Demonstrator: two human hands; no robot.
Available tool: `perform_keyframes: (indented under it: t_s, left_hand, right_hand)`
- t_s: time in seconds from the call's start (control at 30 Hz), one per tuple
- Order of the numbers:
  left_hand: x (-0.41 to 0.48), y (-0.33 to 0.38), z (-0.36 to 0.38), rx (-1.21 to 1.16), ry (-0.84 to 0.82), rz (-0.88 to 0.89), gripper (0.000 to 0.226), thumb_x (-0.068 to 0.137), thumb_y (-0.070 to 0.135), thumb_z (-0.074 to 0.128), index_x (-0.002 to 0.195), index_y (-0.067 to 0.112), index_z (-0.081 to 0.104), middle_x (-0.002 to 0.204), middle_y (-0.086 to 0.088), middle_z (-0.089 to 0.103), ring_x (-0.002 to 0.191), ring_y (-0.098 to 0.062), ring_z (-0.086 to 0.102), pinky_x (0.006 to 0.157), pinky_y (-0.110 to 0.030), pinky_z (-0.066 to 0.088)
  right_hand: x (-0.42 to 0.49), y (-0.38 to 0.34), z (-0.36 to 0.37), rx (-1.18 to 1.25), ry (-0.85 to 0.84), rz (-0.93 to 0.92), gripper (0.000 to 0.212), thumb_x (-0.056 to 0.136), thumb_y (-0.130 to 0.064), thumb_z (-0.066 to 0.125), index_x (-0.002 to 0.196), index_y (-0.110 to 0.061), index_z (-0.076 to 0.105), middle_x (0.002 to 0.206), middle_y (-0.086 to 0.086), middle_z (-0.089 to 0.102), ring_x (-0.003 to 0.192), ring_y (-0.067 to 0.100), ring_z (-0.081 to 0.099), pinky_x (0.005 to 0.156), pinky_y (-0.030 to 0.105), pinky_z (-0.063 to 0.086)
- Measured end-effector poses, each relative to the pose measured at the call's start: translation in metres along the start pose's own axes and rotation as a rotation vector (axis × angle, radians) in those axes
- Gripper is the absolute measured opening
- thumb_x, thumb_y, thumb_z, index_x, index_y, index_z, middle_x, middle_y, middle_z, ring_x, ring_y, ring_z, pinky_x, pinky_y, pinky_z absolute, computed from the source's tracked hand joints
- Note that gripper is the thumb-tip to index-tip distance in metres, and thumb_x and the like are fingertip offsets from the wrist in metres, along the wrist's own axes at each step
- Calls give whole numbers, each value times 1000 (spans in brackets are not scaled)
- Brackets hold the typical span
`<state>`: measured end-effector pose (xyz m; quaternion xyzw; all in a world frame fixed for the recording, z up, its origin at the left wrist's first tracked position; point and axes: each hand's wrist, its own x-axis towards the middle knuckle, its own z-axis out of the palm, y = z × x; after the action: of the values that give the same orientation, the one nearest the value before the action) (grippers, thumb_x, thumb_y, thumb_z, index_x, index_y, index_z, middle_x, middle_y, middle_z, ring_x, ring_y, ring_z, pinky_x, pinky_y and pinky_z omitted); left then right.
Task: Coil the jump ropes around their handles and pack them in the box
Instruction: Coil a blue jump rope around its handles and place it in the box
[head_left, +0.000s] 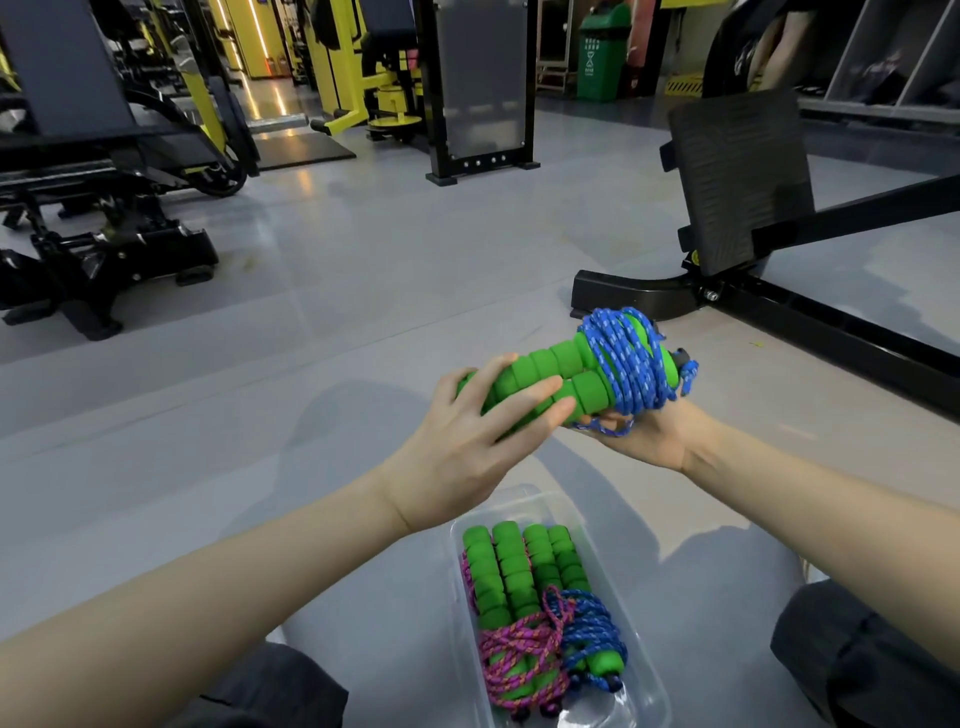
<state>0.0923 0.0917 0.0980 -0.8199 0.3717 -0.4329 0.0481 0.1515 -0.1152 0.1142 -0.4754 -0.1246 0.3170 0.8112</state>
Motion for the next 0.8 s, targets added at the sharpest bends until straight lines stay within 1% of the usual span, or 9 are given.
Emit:
perform_keyframes:
  t_s: [0.07, 0.1, 0.17, 0.23, 0.4, 0.53, 0.63, 0.7, 0.8]
  left_hand:
    - [2, -2, -1, 0, -2, -19, 44, 91, 2, 34, 132, 14, 44, 135, -4, 43, 113, -43, 53, 78, -42, 43]
    - [3, -2, -1, 0, -6, -22, 44, 91, 2, 32, 132, 14, 44, 135, -5, 43, 113, -43, 54, 77, -42, 43]
    - [2, -3, 0, 2, -14, -49, 44, 93, 3, 28, 132, 14, 44, 136, -4, 42, 113, -43, 54, 76, -42, 44]
    - [-2, -7, 4, 21, -26, -89, 45, 91, 2, 28, 132, 14, 43, 136, -4, 41, 112, -44, 55, 74, -43, 46]
    - [-21, -24, 14, 121, -101, -97, 57, 77, -3, 50, 132, 12, 43, 136, -6, 40, 109, -47, 55, 74, -45, 46]
    - [-28, -33, 12, 220, -185, -48, 51, 88, -1, 22, 133, 10, 43, 136, -9, 41, 109, -48, 54, 75, -47, 45]
    - [-28, -28, 13, 265, -218, -36, 52, 83, 1, 26, 132, 8, 43, 134, -11, 41, 108, -49, 55, 75, -48, 47]
    - [-27, -21, 15, 275, -230, -53, 53, 81, 2, 27, 131, 8, 44, 132, -11, 41, 107, -48, 55, 74, -48, 47]
    - [-23, -19, 18, 264, -239, -87, 53, 80, 3, 27, 130, 8, 44, 132, -10, 40, 106, -47, 55, 73, -47, 48]
  right_hand:
    - [1, -1, 15, -34, 70, -13, 53, 93, -17, 34, 46, -18, 58, 37, -2, 37, 36, 10, 40, 57, 26, 53]
    - [6, 4, 11, -24, 158, 1, 58, 96, -14, 27, 45, -18, 53, 36, -3, 28, 33, 10, 34, 56, 27, 54]
    - [11, 10, 14, -84, 347, -8, 48, 98, -16, 25, 55, -17, 45, 40, -4, 24, 34, 9, 29, 54, 26, 55]
    - [14, 16, 19, -120, 422, -10, 35, 98, -17, 25, 66, -15, 40, 43, -4, 27, 36, 10, 29, 44, 22, 48]
    - [16, 26, 37, -119, 598, -53, 29, 100, -17, 30, 79, -10, 49, 56, 3, 37, 45, 15, 33, 44, 24, 41]
    - [17, 27, 47, -4, 653, -72, 27, 99, -6, 35, 82, -4, 54, 68, 7, 44, 57, 16, 42, 60, 26, 52]
    - [20, 21, 49, 69, 742, -102, 22, 95, 3, 37, 80, 2, 53, 74, 11, 51, 66, 20, 53, 81, 34, 54]
    - [19, 21, 50, 51, 772, -133, 18, 93, 7, 36, 90, 4, 53, 81, 14, 57, 79, 24, 59, 88, 31, 50]
    - [15, 30, 46, -188, 781, -236, 15, 92, 4, 44, 101, -6, 50, 97, 13, 61, 90, 22, 62, 91, 29, 49]
